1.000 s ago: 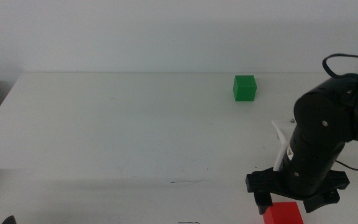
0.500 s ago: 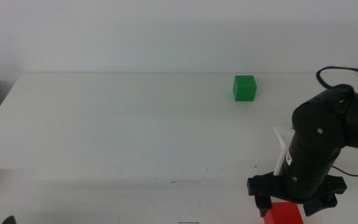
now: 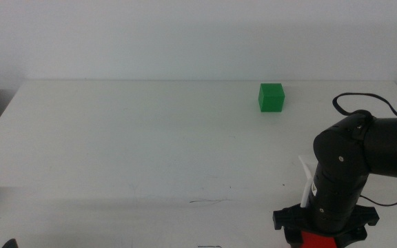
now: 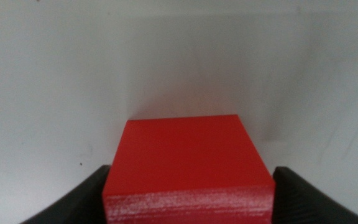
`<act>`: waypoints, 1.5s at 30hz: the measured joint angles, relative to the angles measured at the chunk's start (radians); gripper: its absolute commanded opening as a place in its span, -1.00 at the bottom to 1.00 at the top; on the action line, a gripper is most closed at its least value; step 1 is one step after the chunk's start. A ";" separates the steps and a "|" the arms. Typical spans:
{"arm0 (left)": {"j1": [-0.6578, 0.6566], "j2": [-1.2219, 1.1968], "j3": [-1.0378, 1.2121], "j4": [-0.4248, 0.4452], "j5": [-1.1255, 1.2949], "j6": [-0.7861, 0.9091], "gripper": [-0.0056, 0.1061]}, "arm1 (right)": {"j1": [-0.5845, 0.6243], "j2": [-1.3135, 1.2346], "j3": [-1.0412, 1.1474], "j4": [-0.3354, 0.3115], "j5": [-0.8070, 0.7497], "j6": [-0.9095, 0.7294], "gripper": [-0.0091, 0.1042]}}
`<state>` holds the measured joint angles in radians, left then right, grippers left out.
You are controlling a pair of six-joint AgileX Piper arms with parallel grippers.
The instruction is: Stack red cubes first, then green, then blue cubes in a specific spot.
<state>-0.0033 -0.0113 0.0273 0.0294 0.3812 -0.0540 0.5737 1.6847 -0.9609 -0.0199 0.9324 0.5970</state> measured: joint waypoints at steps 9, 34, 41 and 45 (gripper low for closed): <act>0.000 0.000 0.000 0.000 0.000 0.000 0.75 | 0.000 -0.008 0.010 0.003 -0.013 -0.002 -0.86; 0.000 0.000 0.000 0.000 0.000 0.000 0.75 | 0.084 0.296 -0.723 -0.016 0.282 -0.007 -0.86; 0.000 0.000 0.000 0.000 0.000 0.000 0.75 | 0.114 0.485 -0.935 0.012 0.282 -0.007 -0.86; 0.000 0.000 0.000 0.000 0.000 0.000 0.75 | 0.128 0.537 -0.978 0.038 0.282 -0.010 -0.86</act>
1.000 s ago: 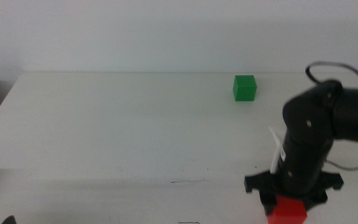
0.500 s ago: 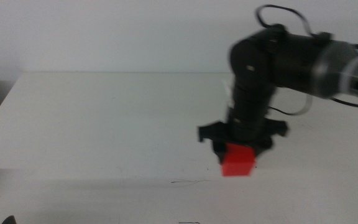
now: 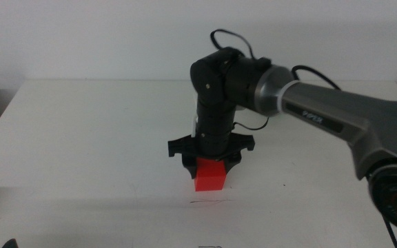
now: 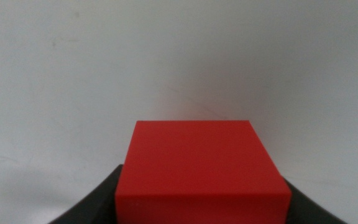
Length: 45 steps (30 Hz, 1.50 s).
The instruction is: Stack red cubes first, then green, then blue cubes in a specific spot.
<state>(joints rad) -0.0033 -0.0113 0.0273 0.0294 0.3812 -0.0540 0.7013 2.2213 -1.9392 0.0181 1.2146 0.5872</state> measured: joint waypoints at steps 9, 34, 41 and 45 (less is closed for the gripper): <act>0.000 0.000 0.000 0.000 0.000 0.000 0.75 | 0.003 0.037 -0.012 0.004 0.002 -0.001 -0.86; 0.000 0.000 0.000 0.000 0.000 0.000 0.75 | 0.003 0.054 -0.018 -0.018 0.001 0.103 -0.53; 0.000 0.000 0.000 0.000 0.000 0.000 0.75 | 0.003 0.056 -0.018 -0.018 0.001 0.120 0.22; 0.000 0.000 0.000 0.000 0.000 0.000 0.75 | 0.003 0.067 -0.018 -0.018 0.001 0.122 0.60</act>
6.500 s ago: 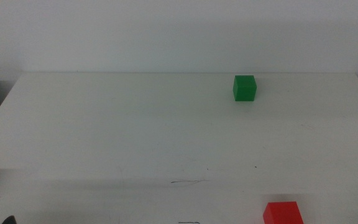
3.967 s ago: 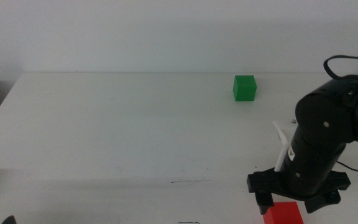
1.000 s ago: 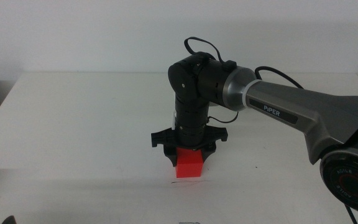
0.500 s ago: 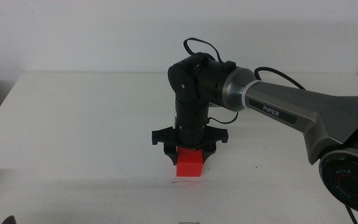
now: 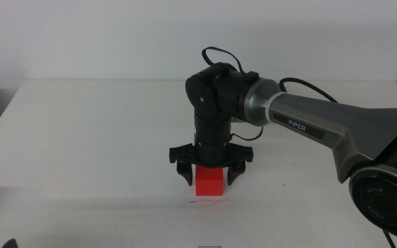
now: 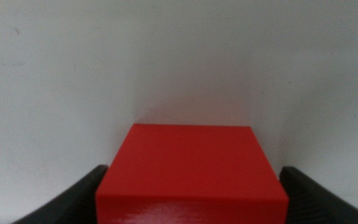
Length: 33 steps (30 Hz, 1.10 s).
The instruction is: Stack red cubes first, then green, then blue cubes in a specific spot.
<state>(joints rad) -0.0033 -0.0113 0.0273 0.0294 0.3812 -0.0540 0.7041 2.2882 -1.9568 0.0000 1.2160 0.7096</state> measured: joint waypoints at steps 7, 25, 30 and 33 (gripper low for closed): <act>0.000 0.000 0.000 0.000 0.000 0.000 0.75 | 0.000 -0.009 -0.026 0.018 0.001 -0.023 0.74; 0.000 0.000 0.000 0.000 0.000 0.000 0.75 | -0.086 -0.196 -0.082 -0.077 0.020 -0.114 0.74; 0.000 0.000 0.000 0.000 0.000 0.000 0.75 | -0.165 -0.196 -0.104 -0.100 0.021 -0.209 0.74; 0.000 0.000 0.000 0.000 0.000 0.000 0.75 | -0.234 -0.196 -0.110 -0.100 0.000 -0.254 0.74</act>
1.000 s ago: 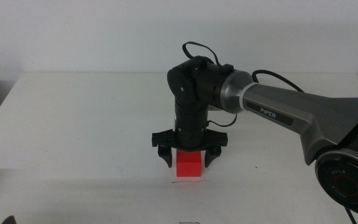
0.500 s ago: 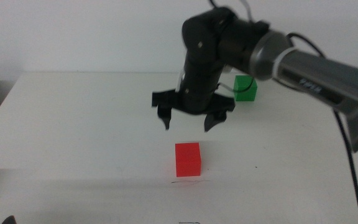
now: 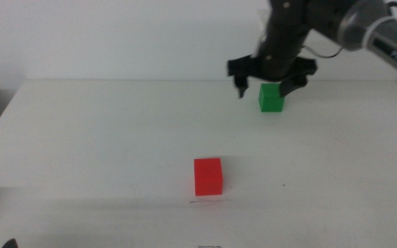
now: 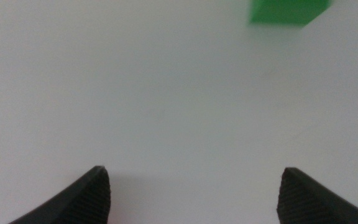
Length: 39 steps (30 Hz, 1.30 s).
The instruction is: Stack red cubes first, then green, then blue cubes in a specific spot.
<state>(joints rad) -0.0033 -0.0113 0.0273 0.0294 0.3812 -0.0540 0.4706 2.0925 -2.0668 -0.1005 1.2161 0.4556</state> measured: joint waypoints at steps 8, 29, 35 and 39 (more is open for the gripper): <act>0.000 0.000 0.000 0.000 0.000 0.000 0.75 | -0.163 0.076 -0.025 0.044 -0.162 -0.102 0.74; 0.000 0.000 0.000 0.000 0.000 0.000 0.75 | -0.178 0.377 -0.306 0.005 -0.275 -0.180 0.74; 0.000 0.000 0.000 0.000 0.000 0.000 0.75 | -0.178 0.407 -0.307 -0.013 -0.299 -0.178 0.74; 0.000 0.000 0.000 0.000 0.000 0.000 0.75 | -0.179 0.417 -0.307 -0.044 -0.303 -0.155 0.74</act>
<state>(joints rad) -0.0033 -0.0113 0.0273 0.0294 0.3812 -0.0540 0.2918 2.5099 -2.3740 -0.1441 0.9134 0.3009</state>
